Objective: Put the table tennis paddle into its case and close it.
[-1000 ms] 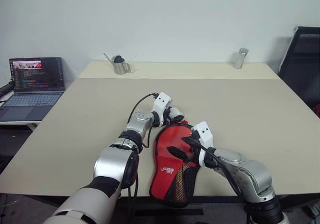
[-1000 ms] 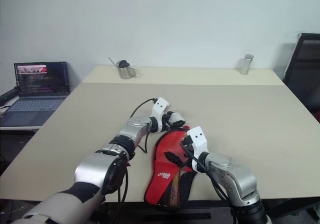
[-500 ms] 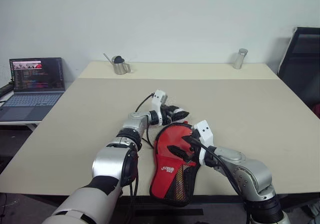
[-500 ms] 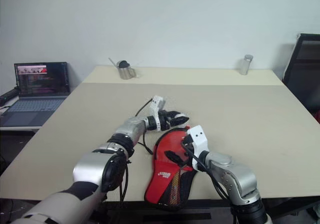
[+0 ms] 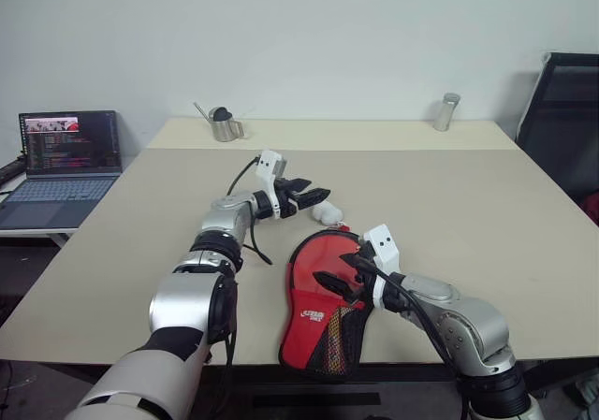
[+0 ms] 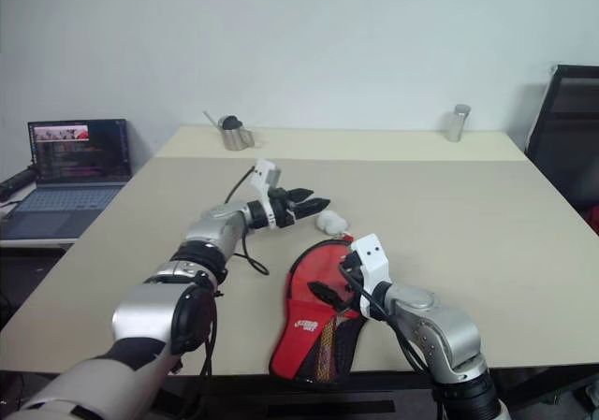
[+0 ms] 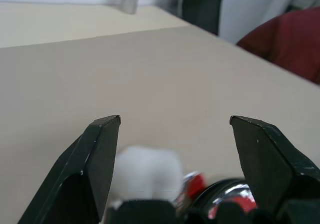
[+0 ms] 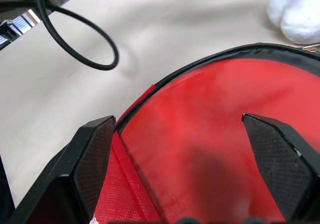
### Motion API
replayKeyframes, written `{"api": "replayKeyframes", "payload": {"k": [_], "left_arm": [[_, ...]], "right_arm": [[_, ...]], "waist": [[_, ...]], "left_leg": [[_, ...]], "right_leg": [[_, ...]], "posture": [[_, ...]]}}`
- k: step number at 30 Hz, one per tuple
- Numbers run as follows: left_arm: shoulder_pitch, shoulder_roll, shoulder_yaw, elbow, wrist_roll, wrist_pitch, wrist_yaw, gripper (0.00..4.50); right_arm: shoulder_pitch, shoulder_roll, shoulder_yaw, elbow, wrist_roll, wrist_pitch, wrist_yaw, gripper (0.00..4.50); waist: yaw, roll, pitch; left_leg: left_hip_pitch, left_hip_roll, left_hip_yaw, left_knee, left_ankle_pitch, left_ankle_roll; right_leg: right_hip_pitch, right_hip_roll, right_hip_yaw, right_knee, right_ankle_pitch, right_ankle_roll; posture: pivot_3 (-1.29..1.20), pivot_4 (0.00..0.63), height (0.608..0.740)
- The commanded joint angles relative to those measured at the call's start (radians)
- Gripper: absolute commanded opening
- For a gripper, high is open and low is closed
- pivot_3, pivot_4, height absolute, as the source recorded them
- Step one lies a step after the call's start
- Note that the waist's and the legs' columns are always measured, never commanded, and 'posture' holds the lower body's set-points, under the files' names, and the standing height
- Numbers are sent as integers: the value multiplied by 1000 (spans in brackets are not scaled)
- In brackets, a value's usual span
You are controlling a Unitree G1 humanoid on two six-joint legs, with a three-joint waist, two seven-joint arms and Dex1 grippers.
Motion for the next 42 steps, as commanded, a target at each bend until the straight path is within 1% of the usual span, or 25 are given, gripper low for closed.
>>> {"api": "replayKeyframes", "payload": {"k": [1,4,6,8,13,16,18,20,24,31,37,42], "left_arm": [[37,53,-48,-82,24,-64,-92,3831],[93,84,-83,-152,22,-67,-179,3831],[153,109,-97,-256,-12,-25,-272,3831],[232,142,-107,-410,-54,41,-350,3831],[388,222,-110,-732,-131,207,-381,3831],[456,262,-108,-880,-178,286,-373,3831],[488,279,-105,-946,-204,328,-358,3831],[510,291,-104,-990,-224,357,-343,3831],[550,307,-102,-1049,-251,399,-312,3831],[586,325,-101,-1089,-274,427,-269,3831],[587,334,-103,-1088,-284,427,-246,3831],[591,334,-108,-1097,-292,427,-230,3831]], "right_arm": [[-23,-13,-30,-25,26,-17,21,4456],[-33,-24,-50,-29,41,-14,27,4456],[-48,-31,-79,-32,59,-10,31,4456],[-72,-44,-122,-27,77,-6,38,4456],[-107,-98,-189,22,84,-25,48,4456],[-123,-124,-213,70,72,-41,46,4456],[-125,-137,-215,107,67,-49,51,4456],[-123,-137,-212,134,68,-50,55,4456],[-126,-101,-207,204,76,-43,55,4456],[-152,-44,-185,321,41,-75,43,4456],[-173,-28,-170,411,-2,-141,35,4456],[-171,-32,-174,434,-47,-256,31,4456]], "waist": [[0,0,0],[0,0,0],[-1,0,0],[-4,0,0],[-1,0,0],[-1,0,0],[-1,0,0],[0,0,0],[-1,0,0],[-2,1,0],[-1,1,0],[-1,1,0]], "left_leg": [[0,0,0,0,0,0],[0,0,0,0,0,0],[0,0,0,0,0,0],[0,0,0,0,0,0],[0,1,-1,0,0,0],[0,1,-1,0,0,0],[0,1,-1,0,0,0],[0,1,-1,0,0,0],[0,1,-1,0,0,0],[1,1,-1,0,0,0],[1,1,-1,0,0,0],[1,1,-1,0,0,0]], "right_leg": [[0,0,0,0,0,0],[0,0,0,0,0,0],[0,0,0,0,0,0],[0,0,0,0,0,0],[0,0,0,0,0,0],[0,0,0,0,0,0],[1,0,0,0,0,0],[1,0,0,0,0,0],[1,0,0,0,0,0],[1,0,0,0,0,0],[1,0,0,0,0,0],[1,0,0,0,0,0]], "posture": [[0,150,740],[0,150,740],[0,150,740],[0,150,740],[0,150,740],[0,150,740],[0,150,740],[0,150,740],[0,150,740],[0,150,740],[0,150,740],[0,150,740]]}}
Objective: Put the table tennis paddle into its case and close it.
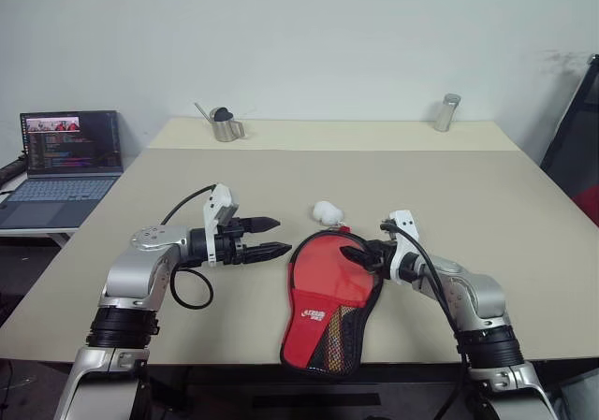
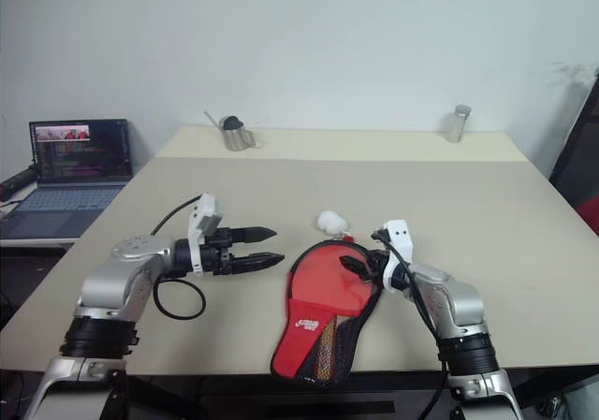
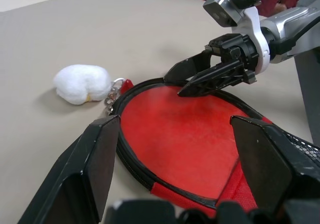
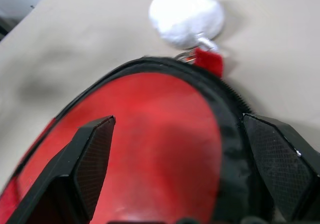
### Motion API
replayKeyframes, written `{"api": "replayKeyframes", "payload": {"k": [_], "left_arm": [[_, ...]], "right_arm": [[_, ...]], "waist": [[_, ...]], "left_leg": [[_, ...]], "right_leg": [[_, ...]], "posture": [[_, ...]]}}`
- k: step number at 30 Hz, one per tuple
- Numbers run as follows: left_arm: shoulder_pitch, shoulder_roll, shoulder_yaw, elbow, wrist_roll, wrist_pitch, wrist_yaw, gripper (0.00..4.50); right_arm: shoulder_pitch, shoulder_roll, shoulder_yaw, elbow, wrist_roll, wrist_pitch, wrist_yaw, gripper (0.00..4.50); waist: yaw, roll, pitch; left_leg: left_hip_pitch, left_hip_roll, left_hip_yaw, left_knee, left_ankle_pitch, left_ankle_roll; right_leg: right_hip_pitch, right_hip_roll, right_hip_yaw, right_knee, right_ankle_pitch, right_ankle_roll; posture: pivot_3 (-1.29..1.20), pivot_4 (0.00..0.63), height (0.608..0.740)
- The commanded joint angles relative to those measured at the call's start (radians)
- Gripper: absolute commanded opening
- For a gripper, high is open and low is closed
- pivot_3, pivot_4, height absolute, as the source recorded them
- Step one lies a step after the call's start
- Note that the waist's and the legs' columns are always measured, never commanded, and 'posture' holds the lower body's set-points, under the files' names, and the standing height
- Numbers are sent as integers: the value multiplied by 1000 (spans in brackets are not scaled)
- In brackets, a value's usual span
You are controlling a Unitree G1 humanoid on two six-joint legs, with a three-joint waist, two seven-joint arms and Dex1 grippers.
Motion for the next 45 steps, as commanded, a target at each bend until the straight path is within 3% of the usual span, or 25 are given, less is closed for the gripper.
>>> {"api": "replayKeyframes", "payload": {"k": [1,6,9,16,21,38,45], "left_arm": [[0,13,10,-46,-25,-1,12,3831],[12,13,0,-62,-38,-3,8,3831],[12,15,-4,-78,-55,5,-9,3831],[6,40,-13,-112,-77,20,-40,3831],[-7,54,-10,-94,-70,14,-39,3831],[7,53,-22,-105,-72,14,-28,3831],[3,52,-27,-96,-67,6,-25,3831]], "right_arm": [[-7,-9,-15,-16,-28,-99,1,4456],[26,-42,4,-1,-60,-115,23,4456],[39,-47,17,-5,-55,-105,49,3949],[32,-42,21,23,-59,-103,65,1489],[0,-31,25,60,-67,-116,80,17],[-95,4,85,117,-115,-189,148,17],[-77,-39,128,123,-159,-147,168,17]], "waist": [[0,0,0],[0,0,0],[0,0,0],[-2,0,0],[-4,0,0],[-17,1,0],[-16,1,1]], "left_leg": [[0,0,0,0,0,0],[0,0,0,0,0,0],[0,0,0,0,0,0],[0,0,0,0,0,0],[1,1,0,0,0,0],[3,1,1,-2,0,0],[2,1,1,-2,0,0]], "right_leg": [[0,0,0,0,0,0],[0,0,0,0,0,0],[0,0,0,0,0,0],[0,0,0,0,0,0],[0,0,0,0,0,0],[1,0,1,0,0,0],[1,0,1,0,0,0]], "posture": [[0,150,740],[0,150,740],[0,150,740],[0,150,740],[0,150,740],[0,150,740],[0,150,740]]}}
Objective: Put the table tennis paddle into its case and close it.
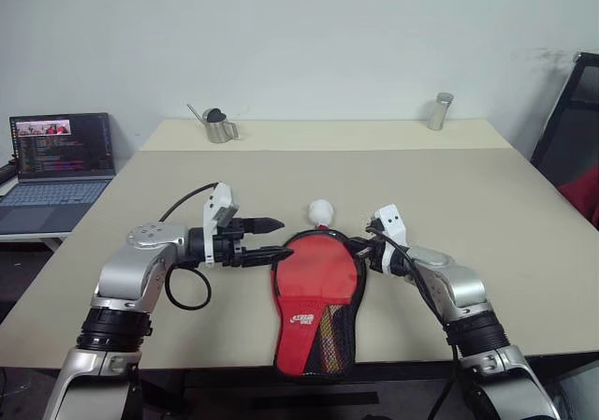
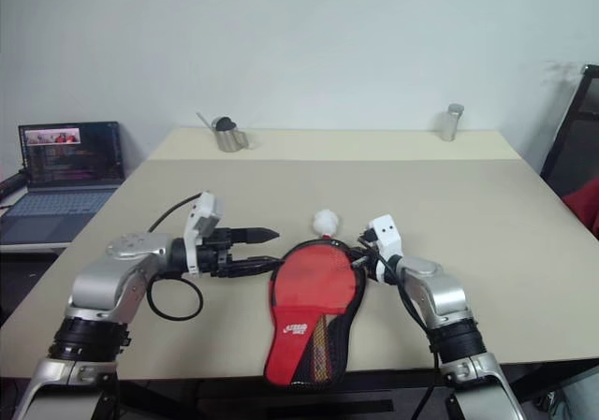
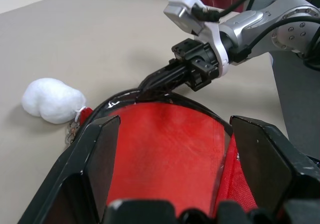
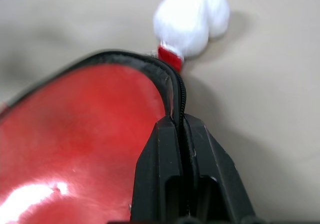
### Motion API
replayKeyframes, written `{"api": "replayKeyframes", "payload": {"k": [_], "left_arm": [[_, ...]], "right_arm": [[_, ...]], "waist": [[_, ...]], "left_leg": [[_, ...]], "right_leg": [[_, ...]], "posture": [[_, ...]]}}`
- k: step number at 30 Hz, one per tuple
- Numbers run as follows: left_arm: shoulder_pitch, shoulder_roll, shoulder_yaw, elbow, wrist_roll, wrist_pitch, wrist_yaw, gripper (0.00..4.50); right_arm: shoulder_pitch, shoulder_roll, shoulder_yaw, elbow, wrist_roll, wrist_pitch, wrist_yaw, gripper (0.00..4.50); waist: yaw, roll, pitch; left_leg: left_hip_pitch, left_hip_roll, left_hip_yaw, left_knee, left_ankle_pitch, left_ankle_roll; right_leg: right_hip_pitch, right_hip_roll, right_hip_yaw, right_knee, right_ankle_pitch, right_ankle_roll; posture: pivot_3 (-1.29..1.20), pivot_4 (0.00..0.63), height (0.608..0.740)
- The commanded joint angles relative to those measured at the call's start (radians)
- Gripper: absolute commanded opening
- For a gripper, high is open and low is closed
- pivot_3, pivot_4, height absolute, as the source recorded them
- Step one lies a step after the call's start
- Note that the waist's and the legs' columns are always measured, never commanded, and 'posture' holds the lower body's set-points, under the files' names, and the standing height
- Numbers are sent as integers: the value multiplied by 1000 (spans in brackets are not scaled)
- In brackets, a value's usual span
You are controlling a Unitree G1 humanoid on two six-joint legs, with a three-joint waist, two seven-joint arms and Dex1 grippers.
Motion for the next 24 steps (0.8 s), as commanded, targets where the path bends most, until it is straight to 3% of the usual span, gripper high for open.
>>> {"api": "replayKeyframes", "payload": {"k": [1,9,17,24], "left_arm": [[-10,6,2,-20,-11,-14,2,3831],[-15,1,-7,-5,-4,-31,-6,3831],[44,1,-30,-8,23,-88,5,3831],[102,-23,-44,-33,27,-98,38,3831]], "right_arm": [[10,-21,8,-26,-7,25,12,248],[63,-75,-20,-133,17,90,14,2629],[15,-97,-154,-301,173,252,10,2629],[-224,-42,-160,-90,149,222,-57,2629]], "waist": [[1,0,0],[5,0,0],[5,0,0],[4,1,1]], "left_leg": [[0,0,0,0,0,0],[0,0,0,0,0,0],[0,0,0,0,0,0],[0,0,0,0,0,0]], "right_leg": [[0,0,0,0,0,0],[0,0,0,0,0,0],[0,0,0,0,0,0],[0,0,0,0,0,0]], "posture": [[0,150,740],[0,150,740],[0,150,740],[0,150,740]]}}
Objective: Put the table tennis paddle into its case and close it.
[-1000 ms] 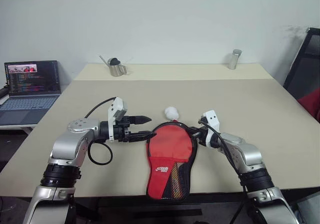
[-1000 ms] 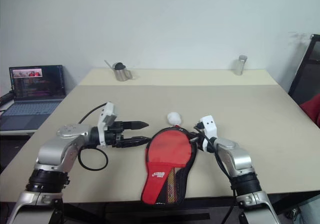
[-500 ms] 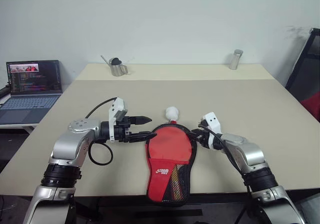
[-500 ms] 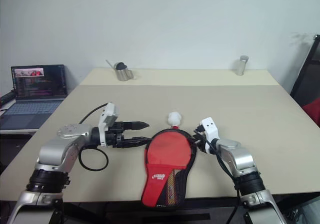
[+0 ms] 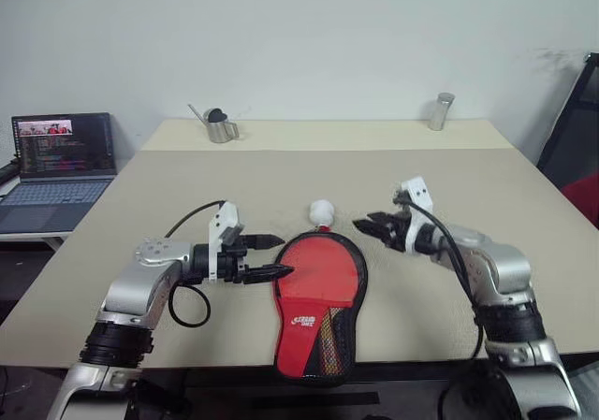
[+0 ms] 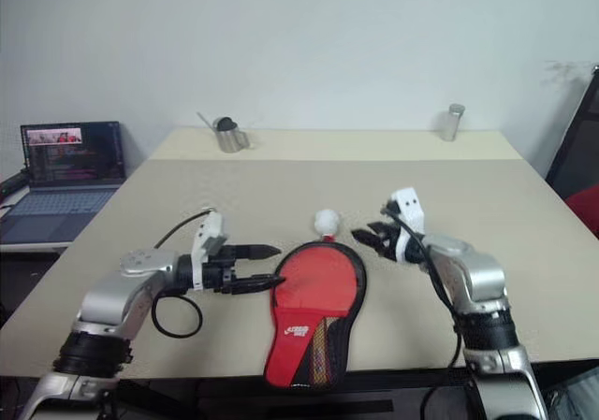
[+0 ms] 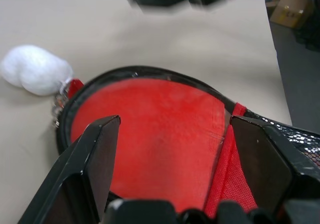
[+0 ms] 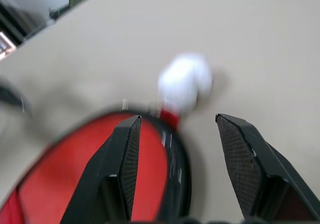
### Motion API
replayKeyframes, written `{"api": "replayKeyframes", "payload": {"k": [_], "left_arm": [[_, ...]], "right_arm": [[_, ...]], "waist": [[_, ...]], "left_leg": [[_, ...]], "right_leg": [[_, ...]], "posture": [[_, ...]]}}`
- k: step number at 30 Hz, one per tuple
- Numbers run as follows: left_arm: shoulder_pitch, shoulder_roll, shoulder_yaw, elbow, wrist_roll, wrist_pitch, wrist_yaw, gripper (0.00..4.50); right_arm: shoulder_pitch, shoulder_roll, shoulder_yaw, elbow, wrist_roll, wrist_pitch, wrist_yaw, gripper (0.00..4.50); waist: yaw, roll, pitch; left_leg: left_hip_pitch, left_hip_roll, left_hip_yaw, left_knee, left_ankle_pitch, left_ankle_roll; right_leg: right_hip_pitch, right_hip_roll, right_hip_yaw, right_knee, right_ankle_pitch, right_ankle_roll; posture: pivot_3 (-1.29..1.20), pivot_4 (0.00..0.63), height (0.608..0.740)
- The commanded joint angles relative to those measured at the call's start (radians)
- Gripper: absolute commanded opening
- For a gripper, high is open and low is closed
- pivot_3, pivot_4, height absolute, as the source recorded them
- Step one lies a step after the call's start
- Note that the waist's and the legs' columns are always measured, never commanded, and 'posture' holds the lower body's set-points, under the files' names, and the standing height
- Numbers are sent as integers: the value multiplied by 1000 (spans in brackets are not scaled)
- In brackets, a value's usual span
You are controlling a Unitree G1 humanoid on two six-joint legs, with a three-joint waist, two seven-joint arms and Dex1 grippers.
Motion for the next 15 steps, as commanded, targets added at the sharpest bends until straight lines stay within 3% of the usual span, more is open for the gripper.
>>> {"api": "replayKeyframes", "payload": {"k": [1,15], "left_arm": [[9,-6,2,-40,-3,-18,19,3831],[33,4,12,-60,-15,-14,46,3831]], "right_arm": [[-115,52,-13,132,-17,-53,-39,2629],[-470,290,-14,1008,-216,-546,-244,2629]], "waist": [[1,0,0],[-4,1,0]], "left_leg": [[0,0,0,0,0,0],[0,0,1,-2,0,0]], "right_leg": [[0,0,0,0,0,0],[-1,0,0,-1,0,0]], "posture": [[0,150,740],[0,150,740]]}}
